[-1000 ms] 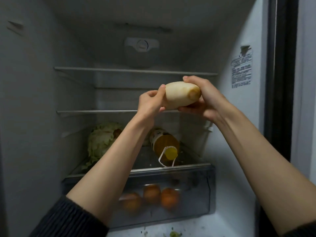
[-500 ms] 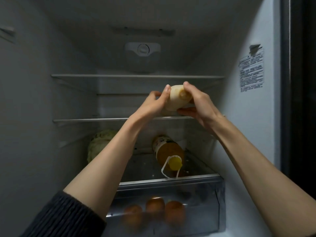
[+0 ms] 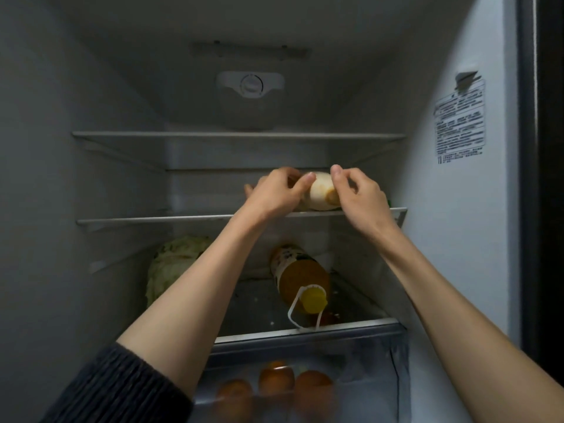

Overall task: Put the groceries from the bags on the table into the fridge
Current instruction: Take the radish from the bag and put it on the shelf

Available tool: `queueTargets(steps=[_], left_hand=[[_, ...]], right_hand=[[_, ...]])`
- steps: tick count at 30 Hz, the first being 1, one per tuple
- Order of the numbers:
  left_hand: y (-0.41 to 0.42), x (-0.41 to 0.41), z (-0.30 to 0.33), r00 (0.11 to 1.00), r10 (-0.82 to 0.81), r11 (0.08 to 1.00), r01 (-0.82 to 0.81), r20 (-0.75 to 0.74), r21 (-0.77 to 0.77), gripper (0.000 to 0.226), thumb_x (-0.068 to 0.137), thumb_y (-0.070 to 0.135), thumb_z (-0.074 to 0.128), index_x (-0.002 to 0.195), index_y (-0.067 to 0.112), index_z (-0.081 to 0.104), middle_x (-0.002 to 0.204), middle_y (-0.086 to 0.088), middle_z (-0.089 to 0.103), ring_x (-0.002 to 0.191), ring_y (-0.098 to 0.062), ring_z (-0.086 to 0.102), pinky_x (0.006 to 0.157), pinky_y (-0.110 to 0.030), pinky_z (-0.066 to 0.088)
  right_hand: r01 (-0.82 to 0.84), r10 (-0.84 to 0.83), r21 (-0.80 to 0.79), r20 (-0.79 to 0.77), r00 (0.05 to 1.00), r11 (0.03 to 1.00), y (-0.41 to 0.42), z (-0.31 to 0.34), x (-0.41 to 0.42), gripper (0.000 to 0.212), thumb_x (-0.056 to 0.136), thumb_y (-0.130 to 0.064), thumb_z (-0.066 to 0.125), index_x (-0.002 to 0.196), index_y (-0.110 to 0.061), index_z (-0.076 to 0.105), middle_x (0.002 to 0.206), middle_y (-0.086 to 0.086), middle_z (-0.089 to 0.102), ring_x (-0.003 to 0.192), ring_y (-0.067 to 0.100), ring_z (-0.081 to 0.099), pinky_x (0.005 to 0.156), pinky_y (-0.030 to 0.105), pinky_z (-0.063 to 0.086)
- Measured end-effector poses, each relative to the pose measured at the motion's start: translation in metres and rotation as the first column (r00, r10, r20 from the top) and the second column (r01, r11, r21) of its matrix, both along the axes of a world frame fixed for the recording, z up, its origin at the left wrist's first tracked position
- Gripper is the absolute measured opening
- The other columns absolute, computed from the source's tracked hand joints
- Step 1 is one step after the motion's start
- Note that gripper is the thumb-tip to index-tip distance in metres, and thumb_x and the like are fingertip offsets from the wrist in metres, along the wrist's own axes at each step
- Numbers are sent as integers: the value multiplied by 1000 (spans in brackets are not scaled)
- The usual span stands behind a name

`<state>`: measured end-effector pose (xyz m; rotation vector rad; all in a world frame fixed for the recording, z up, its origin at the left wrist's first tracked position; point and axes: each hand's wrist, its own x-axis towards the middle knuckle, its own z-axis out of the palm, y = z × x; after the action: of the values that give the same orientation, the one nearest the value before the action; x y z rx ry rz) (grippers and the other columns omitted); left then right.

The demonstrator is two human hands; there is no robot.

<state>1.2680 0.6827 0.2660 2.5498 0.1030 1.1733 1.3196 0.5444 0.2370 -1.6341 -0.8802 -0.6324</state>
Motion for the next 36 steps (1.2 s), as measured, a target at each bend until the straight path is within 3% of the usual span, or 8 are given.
queueTargets(steps=[3,5,11,13,17,21,30,36], left_hand=[[1,7,4,998,-60,998,60,-1,-10,45,94,52,37,120,23,59,116,-3,64,115,-24,53,105,-54,32],[-2,11,6,996,-89,996,89,-5,-14,43,95,50,37,118,24,61,113,-3,65,112,-24,55,102,-51,36],[-4,23,10,996,-74,997,72,-53,-31,41,96,45,39,114,12,56,104,-3,60,96,-18,56,89,-36,44],[-3,26,9,996,-60,998,59,-69,-17,41,97,43,39,115,10,56,98,-1,57,89,-15,54,77,-30,41],[-3,36,13,996,1,1000,2,-92,31,35,97,41,39,106,14,60,95,-4,61,88,-21,56,84,-38,44],[0,33,15,994,-39,999,37,-103,-22,34,99,33,37,102,11,64,99,-10,64,89,-22,56,72,-31,40],[-3,15,3,976,0,996,20,-219,90,41,100,32,33,139,20,41,140,-11,47,127,-27,43,99,-31,34],[-3,-28,-7,989,135,920,-146,55,364,53,97,36,37,146,22,24,152,-2,29,142,-20,19,115,-47,15]], right_hand=[[-75,76,-52,16,997,996,-3,-11,3,55,89,-42,54,137,-18,40,125,-1,43,108,9,44,77,12,39],[15,-10,-87,65,998,996,-4,-17,6,63,86,-36,62,140,-17,36,136,2,38,114,11,42,87,18,39],[377,-350,-61,263,899,924,-3,-22,15,52,83,-42,64,128,-23,47,120,2,57,115,21,43,93,38,33],[434,-394,-95,278,876,896,-1,-19,16,50,82,-43,63,126,-23,50,120,2,56,115,23,41,93,37,31],[530,-473,-163,290,832,832,2,-4,19,49,79,-43,62,120,-16,57,121,8,51,112,26,40,90,37,31],[538,-483,-226,257,837,812,2,5,20,53,76,-46,62,119,-15,59,121,11,53,113,28,44,92,39,31],[430,-378,-310,217,900,848,-3,3,15,61,86,-41,58,137,-13,41,133,13,50,123,31,45,101,41,34],[468,-383,-288,306,872,835,-13,-6,-7,69,89,-45,52,146,-18,26,151,7,31,141,25,23,116,45,17]])
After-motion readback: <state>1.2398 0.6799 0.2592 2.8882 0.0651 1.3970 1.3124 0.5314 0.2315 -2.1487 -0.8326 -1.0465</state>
